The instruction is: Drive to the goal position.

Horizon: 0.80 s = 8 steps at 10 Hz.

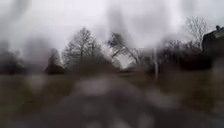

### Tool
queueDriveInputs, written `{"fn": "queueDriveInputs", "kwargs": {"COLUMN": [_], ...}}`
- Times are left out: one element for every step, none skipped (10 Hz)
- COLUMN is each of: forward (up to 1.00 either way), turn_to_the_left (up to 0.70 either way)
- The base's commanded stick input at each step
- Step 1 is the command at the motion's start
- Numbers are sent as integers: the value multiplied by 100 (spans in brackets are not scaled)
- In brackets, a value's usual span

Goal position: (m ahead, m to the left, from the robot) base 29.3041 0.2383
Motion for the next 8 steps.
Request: {"fn": "queueDriveInputs", "kwargs": {"forward": [85, 85, 85, 85, 85, 85, 85, 85], "turn_to_the_left": [0, 10, 23, 32, 34, 34, 20, 5]}}
